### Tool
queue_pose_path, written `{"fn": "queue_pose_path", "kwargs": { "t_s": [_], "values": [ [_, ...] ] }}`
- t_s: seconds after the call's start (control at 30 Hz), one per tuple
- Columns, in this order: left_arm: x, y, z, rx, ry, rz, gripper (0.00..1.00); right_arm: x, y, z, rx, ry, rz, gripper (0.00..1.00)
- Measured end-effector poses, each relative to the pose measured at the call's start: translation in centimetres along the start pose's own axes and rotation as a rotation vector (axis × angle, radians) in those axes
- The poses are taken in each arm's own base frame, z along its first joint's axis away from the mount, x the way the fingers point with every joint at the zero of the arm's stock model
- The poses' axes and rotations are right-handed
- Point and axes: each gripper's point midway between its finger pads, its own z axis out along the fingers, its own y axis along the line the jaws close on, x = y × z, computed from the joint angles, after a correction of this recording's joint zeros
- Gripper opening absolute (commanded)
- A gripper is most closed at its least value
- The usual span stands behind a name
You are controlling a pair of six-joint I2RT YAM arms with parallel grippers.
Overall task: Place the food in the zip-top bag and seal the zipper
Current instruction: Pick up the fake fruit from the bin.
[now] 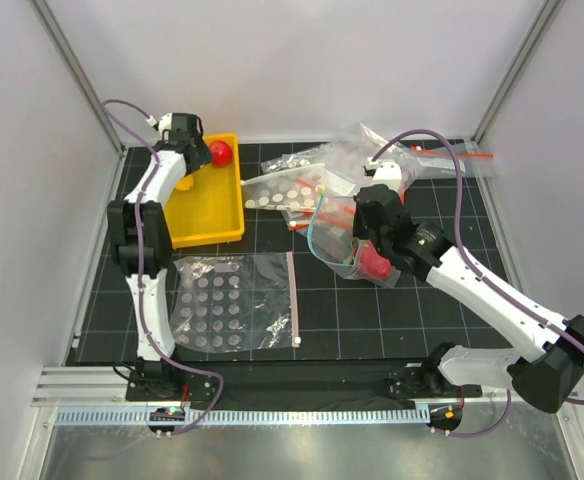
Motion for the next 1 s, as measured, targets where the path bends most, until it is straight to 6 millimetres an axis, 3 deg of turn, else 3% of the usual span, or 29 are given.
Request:
{"fn": "queue_pose_path", "kwargs": {
  "t_s": [0.13,0.33,0.4,0.6,0.67,0.8,0.93,1.0],
  "values": [
    [0.6,0.2,2.9,-0.015,0.034,-0.003,1.0,0.1,0.0,0.1,0.0,-0.001,0.001,0.01],
    [2.0,2.5,5.7,-0.067,0.095,-0.017,0.96,0.0,0.0,0.1,0.0,-0.001,0.002,0.01],
    [2.4,3.2,6.4,-0.068,0.118,-0.028,0.9,0.0,0.0,0.1,-0.001,-0.001,0.002,0.01],
    [3.3,4.1,8.2,-0.029,0.183,-0.093,0.54,0.1,0.0,0.1,-0.002,0.0,0.005,0.01],
    [3.3,4.0,8.2,-0.014,0.191,-0.102,0.44,0.2,0.1,0.1,-0.003,0.001,0.005,0.01],
    [4.0,3.8,7.4,0.016,0.203,-0.121,0.38,0.1,0.1,0.1,-0.003,0.0,0.007,0.01],
    [5.7,3.9,4.2,0.038,0.248,-0.124,0.35,0.2,0.1,0.0,-0.006,-0.002,0.009,0.01],
    [5.9,2.9,1.8,0.089,0.245,-0.133,0.35,0.2,0.1,0.0,-0.009,-0.002,0.008,0.01]
  ]
}}
